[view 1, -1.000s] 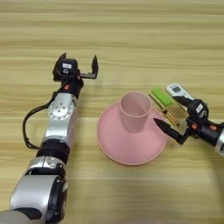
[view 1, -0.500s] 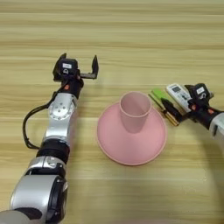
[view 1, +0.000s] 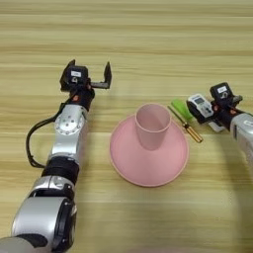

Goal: Move the objects on the table

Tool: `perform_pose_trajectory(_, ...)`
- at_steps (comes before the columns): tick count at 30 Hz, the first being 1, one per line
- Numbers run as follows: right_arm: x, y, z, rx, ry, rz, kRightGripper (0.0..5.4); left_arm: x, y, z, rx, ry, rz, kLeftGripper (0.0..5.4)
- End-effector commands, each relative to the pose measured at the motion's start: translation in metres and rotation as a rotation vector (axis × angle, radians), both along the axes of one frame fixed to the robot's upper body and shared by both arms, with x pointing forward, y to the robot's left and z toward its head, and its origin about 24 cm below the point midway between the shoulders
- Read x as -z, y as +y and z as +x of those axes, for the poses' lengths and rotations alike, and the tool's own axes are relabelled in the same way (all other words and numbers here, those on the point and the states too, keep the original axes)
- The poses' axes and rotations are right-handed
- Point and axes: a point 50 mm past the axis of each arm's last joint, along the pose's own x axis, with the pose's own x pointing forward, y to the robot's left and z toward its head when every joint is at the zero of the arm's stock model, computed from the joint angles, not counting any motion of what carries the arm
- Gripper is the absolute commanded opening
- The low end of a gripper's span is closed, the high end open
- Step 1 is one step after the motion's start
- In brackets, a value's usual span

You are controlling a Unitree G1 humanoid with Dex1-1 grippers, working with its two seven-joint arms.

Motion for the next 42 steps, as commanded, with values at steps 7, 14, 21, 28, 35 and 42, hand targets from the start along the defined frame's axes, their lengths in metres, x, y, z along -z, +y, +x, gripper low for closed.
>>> perform_pose_trajectory(7,0.003,-0.028,-0.008,-0.035,0.096,0.027,5.36,-0.003,0.0,0.004,0.001,-0.007,-0.005,5.4)
perform_pose_trajectory(14,0.017,-0.03,-0.009,-0.047,0.173,0.028,5.36,-0.003,0.0,0.004,-0.001,-0.007,-0.006,5.4)
perform_pose_trajectory(21,0.029,-0.032,-0.01,-0.045,0.215,-0.001,5.36,-0.003,0.0,0.004,-0.001,-0.009,-0.006,5.4)
perform_pose_trajectory(28,0.035,-0.035,-0.008,-0.023,0.231,-0.006,5.12,-0.003,0.0,0.004,-0.001,-0.01,-0.006,5.4)
perform_pose_trajectory(35,0.039,-0.035,-0.008,-0.026,0.238,-0.011,4.23,-0.003,0.0,0.003,-0.001,-0.011,-0.007,5.4)
perform_pose_trajectory(42,0.04,-0.035,-0.008,-0.032,0.234,-0.013,3.49,-0.003,0.0,0.003,-0.001,-0.011,-0.006,5.4)
